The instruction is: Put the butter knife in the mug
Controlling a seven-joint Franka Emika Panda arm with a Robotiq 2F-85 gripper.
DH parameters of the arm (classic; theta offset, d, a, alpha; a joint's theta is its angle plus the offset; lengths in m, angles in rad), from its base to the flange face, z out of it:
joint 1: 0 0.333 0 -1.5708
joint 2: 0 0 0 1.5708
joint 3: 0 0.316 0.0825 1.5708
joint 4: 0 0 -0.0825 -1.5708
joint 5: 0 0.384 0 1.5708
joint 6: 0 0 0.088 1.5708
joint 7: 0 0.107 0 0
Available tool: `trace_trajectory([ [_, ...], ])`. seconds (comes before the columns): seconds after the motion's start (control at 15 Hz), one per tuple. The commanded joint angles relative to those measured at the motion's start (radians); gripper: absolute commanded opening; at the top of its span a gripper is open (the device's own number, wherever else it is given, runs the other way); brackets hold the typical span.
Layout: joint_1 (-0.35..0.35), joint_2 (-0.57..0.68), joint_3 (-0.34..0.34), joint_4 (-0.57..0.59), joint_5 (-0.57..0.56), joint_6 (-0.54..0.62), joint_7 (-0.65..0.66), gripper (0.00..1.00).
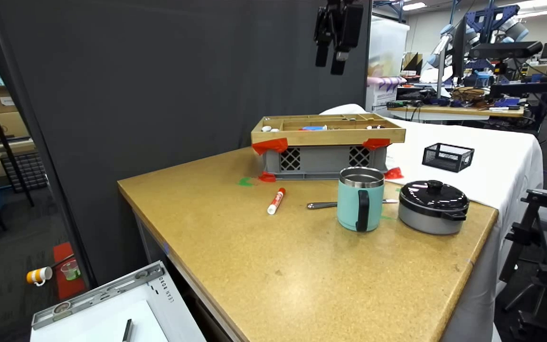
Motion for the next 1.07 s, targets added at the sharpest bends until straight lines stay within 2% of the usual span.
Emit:
trace_trajectory([
  [0.0, -0.028, 0.116, 0.008, 0.069, 0.039, 0.028, -0.093, 1.00],
  [0.33, -0.047, 0.239, 0.011, 0.083, -0.003, 0.101, -0.052, 1.00],
  [0.73, -0.097, 0.378, 0.023, 0.072, 0.027, 0.250, -0.040, 1.00],
  [1.0, -0.092, 0.470, 0.032, 0.073, -0.002, 0.297, 0.012, 1.00],
])
